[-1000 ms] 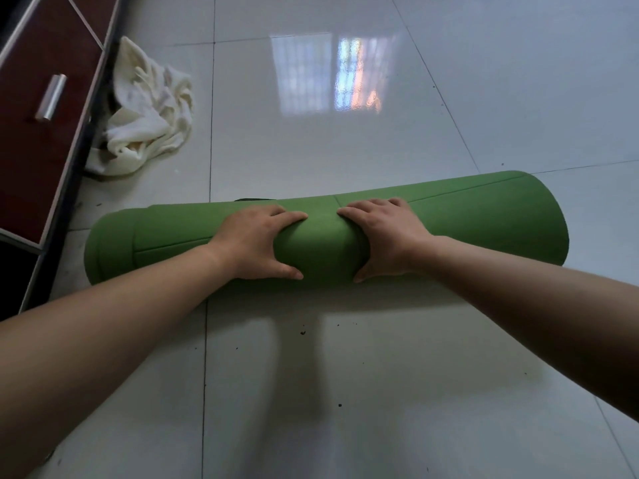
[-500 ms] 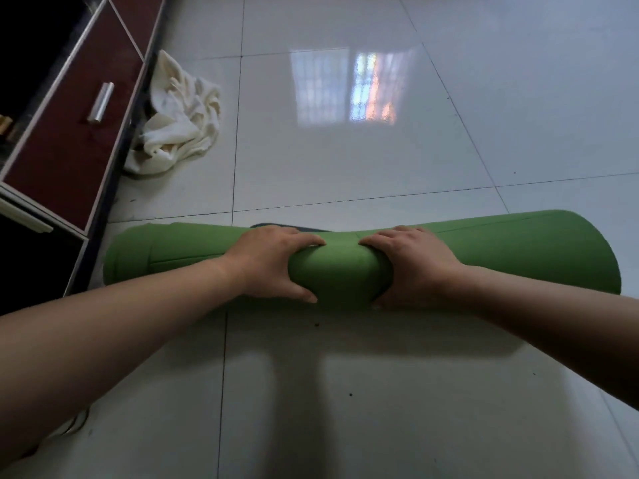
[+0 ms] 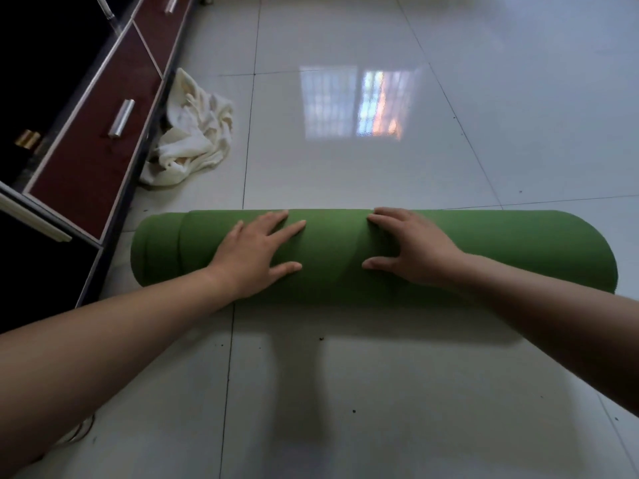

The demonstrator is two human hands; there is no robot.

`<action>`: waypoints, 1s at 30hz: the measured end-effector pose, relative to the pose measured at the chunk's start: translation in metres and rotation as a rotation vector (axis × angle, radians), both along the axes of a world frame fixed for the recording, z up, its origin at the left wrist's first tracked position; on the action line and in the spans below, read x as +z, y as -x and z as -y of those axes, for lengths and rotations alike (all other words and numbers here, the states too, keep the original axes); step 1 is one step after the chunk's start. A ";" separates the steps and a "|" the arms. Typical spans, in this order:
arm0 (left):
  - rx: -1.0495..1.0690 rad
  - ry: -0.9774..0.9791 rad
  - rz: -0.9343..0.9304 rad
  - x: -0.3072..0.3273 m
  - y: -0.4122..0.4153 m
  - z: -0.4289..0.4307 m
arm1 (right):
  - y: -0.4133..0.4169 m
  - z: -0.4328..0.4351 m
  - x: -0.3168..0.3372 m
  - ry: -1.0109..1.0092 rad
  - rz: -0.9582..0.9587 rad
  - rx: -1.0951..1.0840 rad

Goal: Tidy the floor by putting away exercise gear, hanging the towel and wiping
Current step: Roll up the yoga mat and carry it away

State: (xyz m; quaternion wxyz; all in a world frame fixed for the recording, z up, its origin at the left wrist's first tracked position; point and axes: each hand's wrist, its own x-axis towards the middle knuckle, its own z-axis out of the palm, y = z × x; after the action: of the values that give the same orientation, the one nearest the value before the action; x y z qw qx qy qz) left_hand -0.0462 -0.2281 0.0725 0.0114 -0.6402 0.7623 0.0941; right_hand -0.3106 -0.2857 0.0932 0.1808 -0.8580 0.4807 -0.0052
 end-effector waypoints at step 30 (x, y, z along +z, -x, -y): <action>0.761 0.072 -0.401 -0.031 -0.124 -0.077 | -0.171 -0.030 -0.028 0.052 -0.094 0.195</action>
State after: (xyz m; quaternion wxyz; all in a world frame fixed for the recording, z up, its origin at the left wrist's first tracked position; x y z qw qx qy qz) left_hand 0.0781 -0.1514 0.0412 -0.1949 -0.8449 0.4616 0.1875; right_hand -0.1394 -0.2555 0.0650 0.1356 -0.9045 0.4024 0.0401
